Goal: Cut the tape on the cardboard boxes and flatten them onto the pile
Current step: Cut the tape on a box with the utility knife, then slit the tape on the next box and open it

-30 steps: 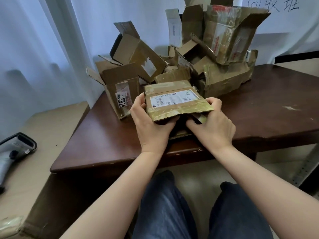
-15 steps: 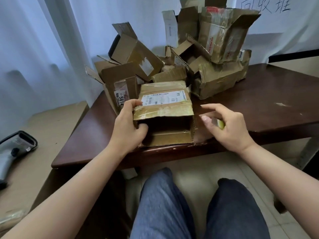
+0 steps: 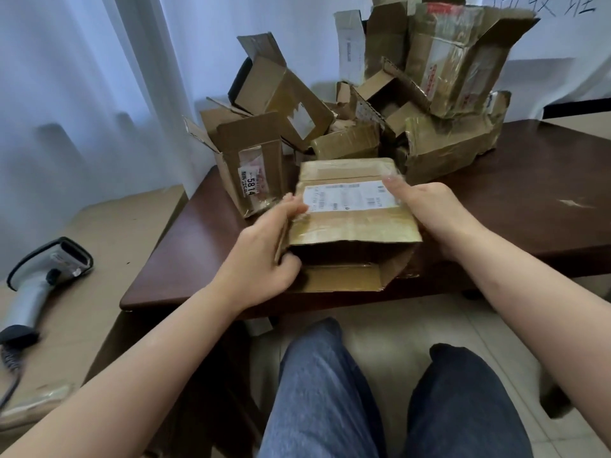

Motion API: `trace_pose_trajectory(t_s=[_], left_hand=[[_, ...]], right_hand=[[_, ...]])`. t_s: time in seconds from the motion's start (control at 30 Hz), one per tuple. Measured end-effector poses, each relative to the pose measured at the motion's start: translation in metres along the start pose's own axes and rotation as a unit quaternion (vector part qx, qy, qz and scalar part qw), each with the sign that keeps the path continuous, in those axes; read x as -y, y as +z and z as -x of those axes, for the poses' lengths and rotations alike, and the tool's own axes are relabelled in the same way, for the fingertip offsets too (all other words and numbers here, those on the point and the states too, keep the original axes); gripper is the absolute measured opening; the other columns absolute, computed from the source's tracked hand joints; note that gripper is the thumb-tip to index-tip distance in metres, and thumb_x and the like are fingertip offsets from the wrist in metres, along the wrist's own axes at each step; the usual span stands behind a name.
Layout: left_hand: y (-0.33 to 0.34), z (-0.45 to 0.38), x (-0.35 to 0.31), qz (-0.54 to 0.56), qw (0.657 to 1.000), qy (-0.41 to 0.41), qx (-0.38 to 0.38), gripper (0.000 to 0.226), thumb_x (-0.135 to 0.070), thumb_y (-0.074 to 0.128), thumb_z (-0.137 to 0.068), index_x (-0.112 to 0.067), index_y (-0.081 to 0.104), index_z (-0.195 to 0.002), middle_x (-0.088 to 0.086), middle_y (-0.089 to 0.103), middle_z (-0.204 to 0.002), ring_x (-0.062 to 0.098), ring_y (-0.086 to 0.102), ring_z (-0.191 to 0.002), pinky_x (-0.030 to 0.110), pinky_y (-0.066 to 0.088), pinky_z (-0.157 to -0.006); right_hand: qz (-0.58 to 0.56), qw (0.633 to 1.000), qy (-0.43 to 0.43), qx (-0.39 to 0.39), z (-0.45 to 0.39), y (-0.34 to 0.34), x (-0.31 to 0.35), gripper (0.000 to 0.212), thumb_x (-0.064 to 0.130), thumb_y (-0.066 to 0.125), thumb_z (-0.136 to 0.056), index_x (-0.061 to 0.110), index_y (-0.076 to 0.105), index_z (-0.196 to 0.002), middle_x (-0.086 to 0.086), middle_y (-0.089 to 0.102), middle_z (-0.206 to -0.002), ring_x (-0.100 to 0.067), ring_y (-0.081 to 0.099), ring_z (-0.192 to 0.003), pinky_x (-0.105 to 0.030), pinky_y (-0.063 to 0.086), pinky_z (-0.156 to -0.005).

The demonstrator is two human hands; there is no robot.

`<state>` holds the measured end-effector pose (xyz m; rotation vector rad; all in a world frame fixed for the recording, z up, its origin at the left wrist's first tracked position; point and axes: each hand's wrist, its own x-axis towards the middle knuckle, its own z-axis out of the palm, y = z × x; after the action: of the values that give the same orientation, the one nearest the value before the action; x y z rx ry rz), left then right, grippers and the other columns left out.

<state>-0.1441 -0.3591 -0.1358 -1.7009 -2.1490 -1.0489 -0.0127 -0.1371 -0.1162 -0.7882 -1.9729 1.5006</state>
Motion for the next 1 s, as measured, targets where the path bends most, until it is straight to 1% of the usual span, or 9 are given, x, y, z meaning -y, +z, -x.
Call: trace_pose_trajectory(t_s=[0.13, 0.27, 0.4, 0.5, 0.6, 0.67, 0.77, 0.93, 1.0], left_hand=[[0.013, -0.005, -0.004, 0.025, 0.989, 0.013, 0.147, 0.070, -0.036, 0.046, -0.078, -0.014, 0.039, -0.145, 0.005, 0.038, -0.152, 0.011, 0.029, -0.143, 0.025, 0.023, -0.117], [0.032, -0.008, -0.002, -0.038, 0.963, 0.020, 0.265, 0.075, -0.062, 0.035, -0.085, -0.017, 0.041, -0.146, 0.005, 0.037, -0.153, 0.009, 0.027, -0.143, 0.027, 0.022, -0.118], [0.029, -0.030, -0.006, -0.061, 0.977, 0.003, 0.203, 0.046, -0.052, 0.039, -0.094, -0.022, 0.068, -0.115, 0.000, 0.071, -0.110, 0.016, 0.063, -0.104, 0.035, 0.047, -0.091], [0.028, -0.050, -0.005, -0.095, 0.989, 0.022, 0.113, 0.029, -0.038, 0.052, -0.089, -0.022, 0.072, -0.102, -0.003, 0.071, -0.096, 0.016, 0.063, -0.091, 0.037, 0.049, -0.082], [0.029, -0.066, 0.000, -0.092, 0.985, -0.025, 0.143, 0.038, -0.041, 0.055, -0.093, -0.025, 0.057, -0.128, 0.002, 0.053, -0.128, 0.019, 0.049, -0.118, 0.038, 0.041, -0.102], [0.033, -0.067, 0.006, -0.138, 0.960, -0.077, 0.229, 0.060, -0.053, 0.043, -0.095, -0.030, 0.030, -0.149, 0.002, 0.025, -0.157, 0.025, 0.019, -0.145, 0.048, 0.018, -0.117], [0.052, -0.057, 0.016, -0.195, 0.921, -0.106, 0.320, 0.067, -0.064, 0.021, -0.094, -0.038, 0.002, -0.152, -0.007, -0.006, -0.162, 0.021, -0.009, -0.149, 0.053, -0.002, -0.118], [0.061, -0.052, 0.020, -0.215, 0.921, -0.104, 0.308, 0.066, -0.067, 0.021, -0.093, -0.041, 0.004, -0.152, -0.006, -0.001, -0.162, 0.022, -0.002, -0.149, 0.051, 0.002, -0.118], [0.059, -0.052, 0.017, -0.200, 0.932, -0.102, 0.283, 0.065, -0.065, 0.026, -0.094, -0.039, 0.011, -0.152, -0.005, 0.004, -0.162, 0.021, 0.000, -0.149, 0.051, 0.005, -0.117]], right_hand=[[0.150, 0.988, 0.040, -0.016, -0.001, -0.022, -0.005, 0.040, 0.044, 0.077, -0.075, 0.008, 0.068, -0.090, -0.005, 0.068, -0.081, -0.017, 0.063, -0.069, -0.028, 0.049, -0.058], [0.355, 0.928, 0.087, -0.069, 0.001, -0.039, -0.012, 0.064, 0.059, 0.077, -0.065, 0.018, 0.058, -0.110, -0.002, 0.062, -0.093, -0.023, 0.061, -0.078, -0.042, 0.056, -0.072], [0.399, 0.911, -0.036, -0.095, 0.005, -0.033, -0.007, 0.027, 0.045, 0.061, -0.088, 0.020, 0.061, -0.098, -0.002, 0.061, -0.094, -0.025, 0.056, -0.085, -0.034, 0.043, -0.068], [0.473, 0.870, -0.135, -0.044, 0.005, -0.020, -0.006, 0.026, 0.031, 0.042, -0.099, 0.020, 0.065, -0.102, -0.004, 0.058, -0.114, -0.030, 0.055, -0.103, -0.035, 0.043, -0.072], [0.538, 0.825, -0.168, 0.049, -0.001, -0.016, -0.008, 0.037, 0.033, 0.039, -0.100, 0.034, 0.051, -0.136, 0.008, 0.038, -0.148, -0.023, 0.032, -0.131, -0.038, 0.039, -0.094], [0.523, 0.831, -0.154, 0.107, -0.006, -0.015, -0.015, 0.041, 0.034, 0.037, -0.102, 0.036, 0.041, -0.142, 0.008, 0.027, -0.156, -0.019, 0.019, -0.143, -0.041, 0.026, -0.112], [0.482, 0.855, -0.115, 0.154, -0.007, -0.013, -0.035, 0.044, 0.031, 0.032, -0.104, 0.032, 0.032, -0.147, 0.005, 0.017, -0.159, -0.015, 0.007, -0.147, -0.039, 0.013, -0.118], [0.521, 0.832, -0.086, 0.169, -0.006, -0.010, -0.033, 0.044, 0.031, 0.029, -0.104, 0.033, 0.029, -0.148, 0.005, 0.014, -0.159, -0.018, 0.011, -0.147, -0.039, 0.017, -0.115], [0.561, 0.807, -0.094, 0.159, -0.006, -0.005, -0.022, 0.041, 0.029, 0.030, -0.103, 0.031, 0.039, -0.144, 0.000, 0.029, -0.155, -0.023, 0.025, -0.143, -0.042, 0.023, -0.114]])
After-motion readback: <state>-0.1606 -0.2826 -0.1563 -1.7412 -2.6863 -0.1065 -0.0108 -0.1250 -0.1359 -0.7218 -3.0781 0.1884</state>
